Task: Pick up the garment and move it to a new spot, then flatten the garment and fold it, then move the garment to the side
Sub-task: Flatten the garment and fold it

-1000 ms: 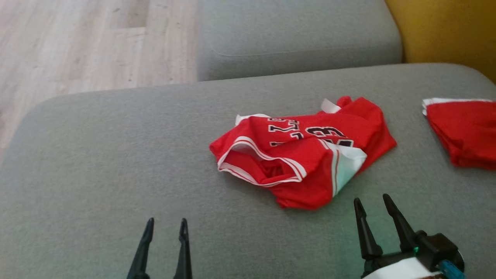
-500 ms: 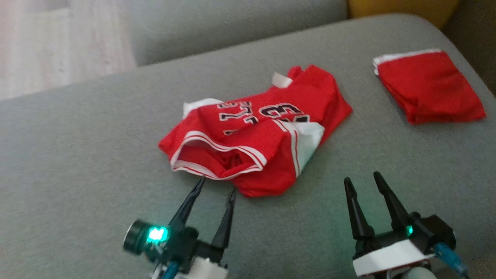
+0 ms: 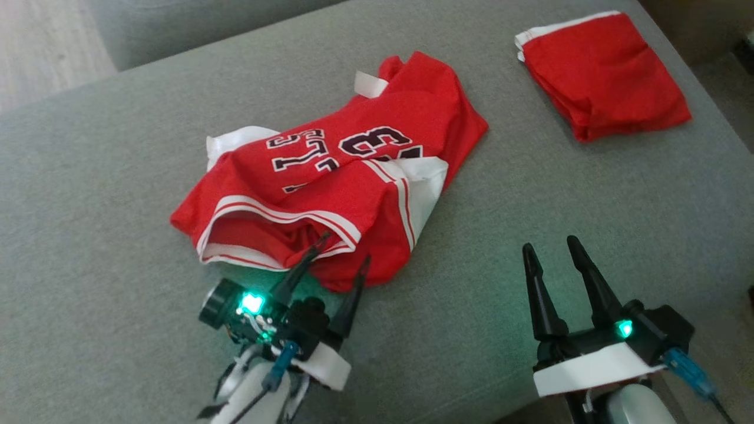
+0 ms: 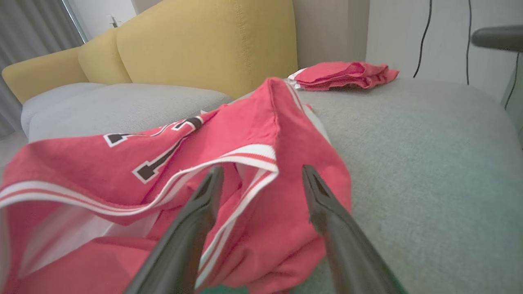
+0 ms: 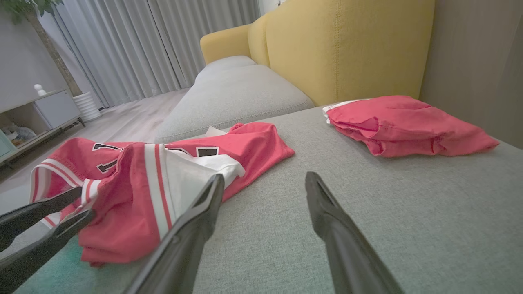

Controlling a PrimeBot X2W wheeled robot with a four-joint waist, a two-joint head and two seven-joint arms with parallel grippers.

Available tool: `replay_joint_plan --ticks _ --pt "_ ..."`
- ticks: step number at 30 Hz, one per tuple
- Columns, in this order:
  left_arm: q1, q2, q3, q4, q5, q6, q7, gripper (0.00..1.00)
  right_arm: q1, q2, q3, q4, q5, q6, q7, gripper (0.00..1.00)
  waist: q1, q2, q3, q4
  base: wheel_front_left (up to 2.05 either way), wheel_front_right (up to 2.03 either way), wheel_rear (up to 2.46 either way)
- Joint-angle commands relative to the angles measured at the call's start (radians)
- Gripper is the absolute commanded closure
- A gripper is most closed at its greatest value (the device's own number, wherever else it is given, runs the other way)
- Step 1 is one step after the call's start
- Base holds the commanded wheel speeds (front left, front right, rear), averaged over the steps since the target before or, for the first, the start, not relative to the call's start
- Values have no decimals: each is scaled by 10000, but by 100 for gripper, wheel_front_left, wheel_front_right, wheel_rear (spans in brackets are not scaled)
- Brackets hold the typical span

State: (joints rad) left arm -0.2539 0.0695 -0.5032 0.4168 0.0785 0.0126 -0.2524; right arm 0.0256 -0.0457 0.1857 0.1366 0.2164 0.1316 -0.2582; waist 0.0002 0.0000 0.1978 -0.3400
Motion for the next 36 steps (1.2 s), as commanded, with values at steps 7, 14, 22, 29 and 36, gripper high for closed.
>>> replay_joint_plan --ticks 7,14,22,29,36 --pt "-1301 407 272 453 152 469 -93 100 -371 -45 199 -301 438 -9 -36 0 -2 0 284 -340 0 0 0" --pt "-2366 615 -51 358 26 22 -93 100 -332 -45 222 -244 510 -9 -36 0 -2 0 -111 -313 0 0 0" --pt "-6190 752 -76 134 -38 -947 -93 100 -245 -45 533 -145 513 -9 -36 0 -2 0 -554 -192 0 0 0" --pt "-10078 498 204 884 -835 -1358 -93 100 -138 -45 605 -101 586 -9 -36 0 -2 0 -839 -256 0 0 0" --pt "-10276 840 609 1957 -1793 -1405 95 100 109 -45 324 -147 577 -9 -36 0 -2 0 -1288 343 0 0 0"
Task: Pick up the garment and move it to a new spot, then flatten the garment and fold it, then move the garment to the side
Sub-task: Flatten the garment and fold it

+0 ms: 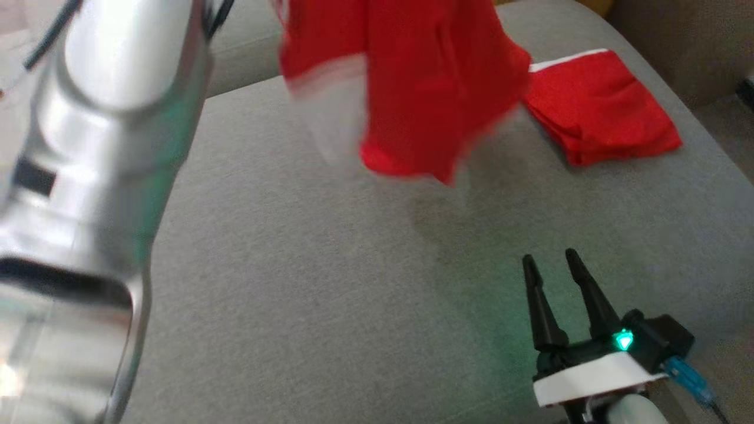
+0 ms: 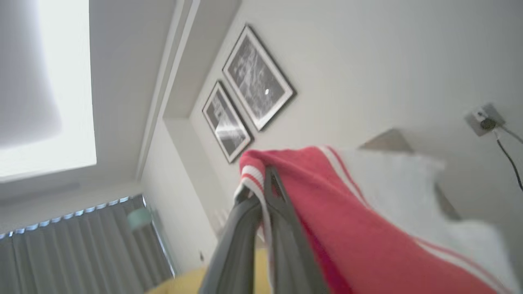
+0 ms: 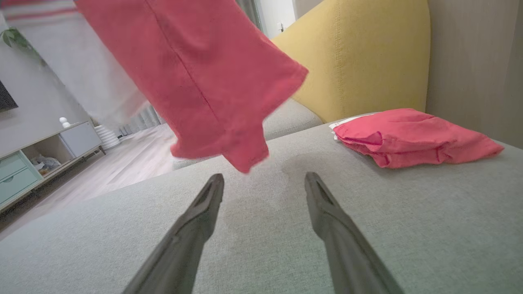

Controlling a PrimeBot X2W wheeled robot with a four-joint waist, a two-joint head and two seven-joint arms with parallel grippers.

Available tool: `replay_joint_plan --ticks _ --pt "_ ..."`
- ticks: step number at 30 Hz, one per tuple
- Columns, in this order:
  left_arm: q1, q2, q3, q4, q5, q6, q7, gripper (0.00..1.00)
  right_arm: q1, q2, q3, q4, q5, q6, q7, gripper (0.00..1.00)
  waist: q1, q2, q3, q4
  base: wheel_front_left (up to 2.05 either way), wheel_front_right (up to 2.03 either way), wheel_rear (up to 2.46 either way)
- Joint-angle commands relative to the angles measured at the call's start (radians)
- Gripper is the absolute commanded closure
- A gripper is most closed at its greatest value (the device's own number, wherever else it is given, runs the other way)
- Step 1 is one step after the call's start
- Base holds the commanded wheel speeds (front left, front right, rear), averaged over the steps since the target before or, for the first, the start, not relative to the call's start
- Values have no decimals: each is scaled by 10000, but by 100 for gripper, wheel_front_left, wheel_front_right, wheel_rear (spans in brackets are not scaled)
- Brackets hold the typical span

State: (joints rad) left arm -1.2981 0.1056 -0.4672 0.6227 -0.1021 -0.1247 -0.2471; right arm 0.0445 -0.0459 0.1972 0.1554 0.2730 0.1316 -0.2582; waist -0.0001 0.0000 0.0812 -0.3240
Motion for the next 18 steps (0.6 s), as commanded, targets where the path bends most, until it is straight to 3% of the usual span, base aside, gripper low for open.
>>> replay_joint_plan --ticks 1,9,18 --pt "674 593 270 6 -133 -34 103 100 -44 -43 173 -349 -27 -9 -36 0 1 0 -166 313 0 0 0" --pt "6270 1778 672 432 -1391 60 104 100 135 -43 -147 -431 -293 -9 -36 0 1 0 -75 1453 0 0 0" --pt "10235 1764 1491 -902 -2416 706 -132 100 34 -43 -378 -506 -415 -9 -36 0 1 0 316 2278 0 0 0"
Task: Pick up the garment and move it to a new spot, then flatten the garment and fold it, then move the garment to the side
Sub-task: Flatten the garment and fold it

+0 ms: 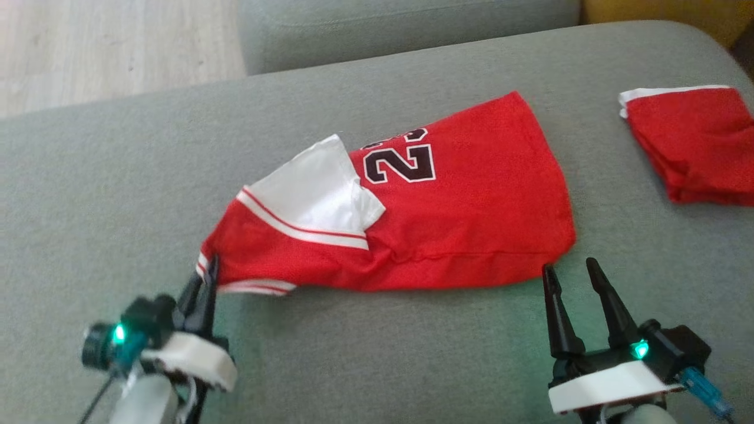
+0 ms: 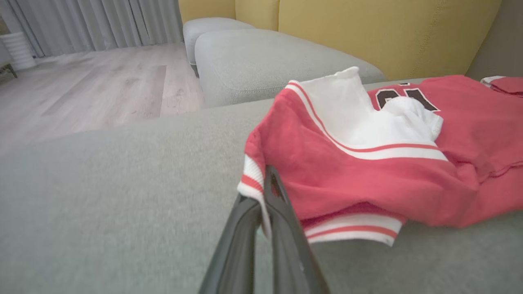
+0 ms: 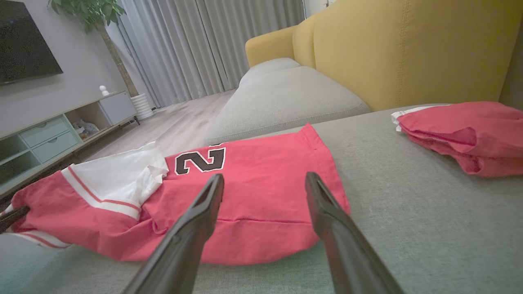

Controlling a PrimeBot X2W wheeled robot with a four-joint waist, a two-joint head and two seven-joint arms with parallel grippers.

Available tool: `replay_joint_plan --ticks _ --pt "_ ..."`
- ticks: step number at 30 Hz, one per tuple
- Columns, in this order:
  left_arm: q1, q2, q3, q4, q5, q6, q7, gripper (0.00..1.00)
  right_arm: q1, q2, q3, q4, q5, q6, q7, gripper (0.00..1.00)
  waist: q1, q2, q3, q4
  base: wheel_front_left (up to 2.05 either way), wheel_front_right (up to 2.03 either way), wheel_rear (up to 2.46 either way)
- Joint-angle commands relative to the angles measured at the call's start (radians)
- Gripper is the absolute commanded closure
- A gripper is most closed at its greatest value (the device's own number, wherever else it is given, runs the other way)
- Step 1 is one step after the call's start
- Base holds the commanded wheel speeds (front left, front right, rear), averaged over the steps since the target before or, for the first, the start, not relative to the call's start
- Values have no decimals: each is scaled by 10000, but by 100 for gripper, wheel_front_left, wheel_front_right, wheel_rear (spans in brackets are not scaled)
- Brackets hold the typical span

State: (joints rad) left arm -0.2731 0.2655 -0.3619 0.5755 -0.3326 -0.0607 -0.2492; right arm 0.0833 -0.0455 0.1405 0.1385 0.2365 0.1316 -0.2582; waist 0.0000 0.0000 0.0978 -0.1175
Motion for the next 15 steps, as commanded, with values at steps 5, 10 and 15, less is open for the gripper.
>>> replay_joint_plan --ticks 5,10,15 --pt "955 59 318 -1072 -220 41 -117 100 -328 -47 139 -307 -128 -9 -36 0 0 0 261 532 0 0 0" --pt "1232 414 178 -2161 -25 99 81 0 -374 -47 74 -308 -205 -9 -36 0 0 0 342 777 0 0 0" --pt "435 1102 76 -4079 81 -174 1098 0 -452 -47 96 -311 -313 -9 -36 0 0 0 458 908 0 0 0"
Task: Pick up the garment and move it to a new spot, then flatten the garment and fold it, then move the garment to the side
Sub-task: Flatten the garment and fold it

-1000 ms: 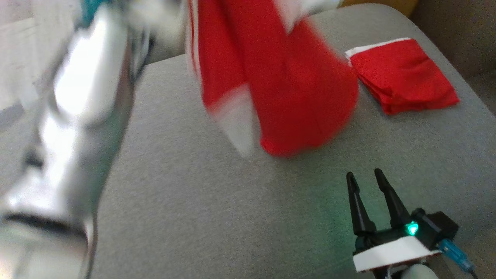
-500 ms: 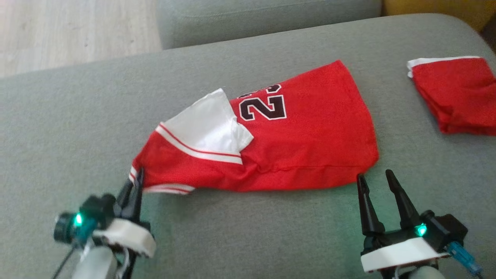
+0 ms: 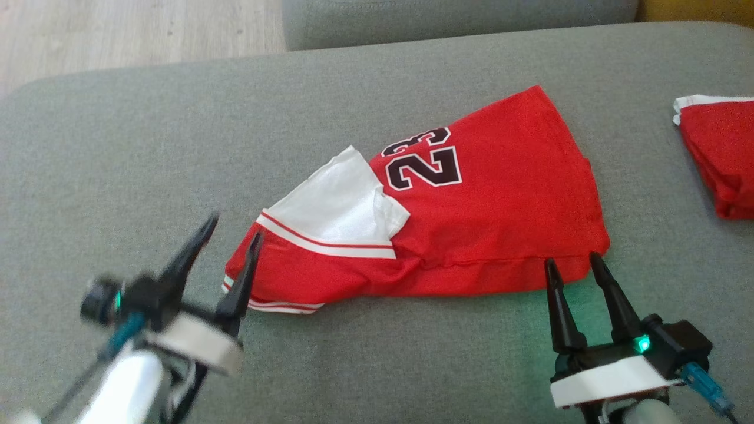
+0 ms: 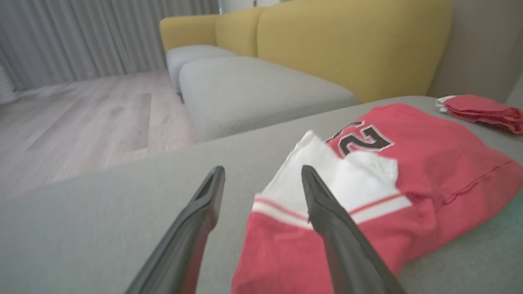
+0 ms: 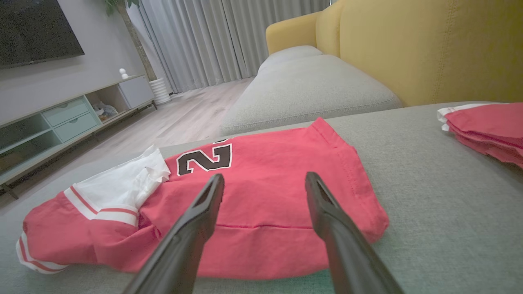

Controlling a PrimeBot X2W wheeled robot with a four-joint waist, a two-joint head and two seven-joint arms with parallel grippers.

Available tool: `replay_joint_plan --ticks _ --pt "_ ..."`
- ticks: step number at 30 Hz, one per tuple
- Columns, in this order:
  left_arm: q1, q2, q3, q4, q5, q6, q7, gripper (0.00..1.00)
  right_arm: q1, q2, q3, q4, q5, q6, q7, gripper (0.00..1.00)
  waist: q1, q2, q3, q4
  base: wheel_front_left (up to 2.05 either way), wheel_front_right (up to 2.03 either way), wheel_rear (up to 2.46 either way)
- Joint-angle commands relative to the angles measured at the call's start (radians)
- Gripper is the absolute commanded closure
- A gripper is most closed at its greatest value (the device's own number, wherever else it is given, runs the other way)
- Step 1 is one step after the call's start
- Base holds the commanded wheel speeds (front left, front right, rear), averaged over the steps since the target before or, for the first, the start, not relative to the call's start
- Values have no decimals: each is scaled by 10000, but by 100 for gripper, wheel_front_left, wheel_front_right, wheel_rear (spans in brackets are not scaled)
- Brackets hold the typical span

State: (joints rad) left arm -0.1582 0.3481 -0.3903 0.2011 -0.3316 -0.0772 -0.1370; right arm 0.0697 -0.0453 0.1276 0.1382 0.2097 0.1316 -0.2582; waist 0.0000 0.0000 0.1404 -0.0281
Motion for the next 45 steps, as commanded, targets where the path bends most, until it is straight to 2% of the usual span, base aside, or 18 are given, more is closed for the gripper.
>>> replay_joint_plan --ticks 1,5,7,10,14,21,27,36,37,38,39,40,45 --pt "-1004 447 239 -719 19 -162 315 0 -347 -49 234 -310 -61 -9 -36 0 0 0 81 20 0 0 0" --pt "-2603 1274 -733 -1792 -678 -509 2121 0 -593 -49 399 -268 -126 -9 -36 0 0 0 387 -97 0 0 0" --pt "-3578 1715 -1634 -2105 -1524 -525 3033 0 -758 -49 509 -252 -158 -9 -36 0 0 0 581 -229 0 0 0" --pt "-5054 2370 -2746 -2061 -2797 -530 4026 0 -1021 -49 673 -233 -201 -9 -36 0 0 0 917 -499 0 0 0" --pt "-6513 2825 -3796 -1534 -4330 -532 4926 0 -1335 -49 790 -225 -171 -9 -36 0 0 0 1352 -926 0 0 0" --pt "-7697 3205 -4982 -486 -6110 -533 5416 0 -1670 -49 881 -302 -72 -9 -36 0 0 0 1848 -1525 0 0 0" --pt "-8176 3503 -5815 179 -6686 -534 5296 0 -1763 -49 970 -312 -52 -9 -36 0 0 0 2040 -1816 0 0 0" --pt "-8710 3612 -6807 581 -7490 -534 5127 0 -1761 -49 918 -350 -34 -9 -36 0 0 0 2176 -1897 0 0 0" --pt "-8757 3629 -6897 601 -7558 -534 5104 11 -1756 -49 913 -353 -35 -9 -36 0 0 0 2178 -1893 0 0 0" --pt "-8800 3644 -6984 613 -7626 -534 5074 42 -1748 -49 906 -355 -35 -9 -36 0 0 0 2175 -1887 0 0 0" --pt "-8848 3658 -7073 596 -7674 -534 5011 63 -1738 -49 898 -352 -36 -9 -36 0 0 0 2171 -1876 0 0 0" --pt "-8892 3677 -7151 596 -7723 -534 4938 100 -1729 -49 887 -349 -36 -9 -36 0 0 0 2163 -1861 0 0 0" --pt "-9058 3777 -7650 446 -7978 -534 4585 100 -1679 -49 865 -292 -48 -9 -36 0 0 0 2013 -1749 0 0 0"
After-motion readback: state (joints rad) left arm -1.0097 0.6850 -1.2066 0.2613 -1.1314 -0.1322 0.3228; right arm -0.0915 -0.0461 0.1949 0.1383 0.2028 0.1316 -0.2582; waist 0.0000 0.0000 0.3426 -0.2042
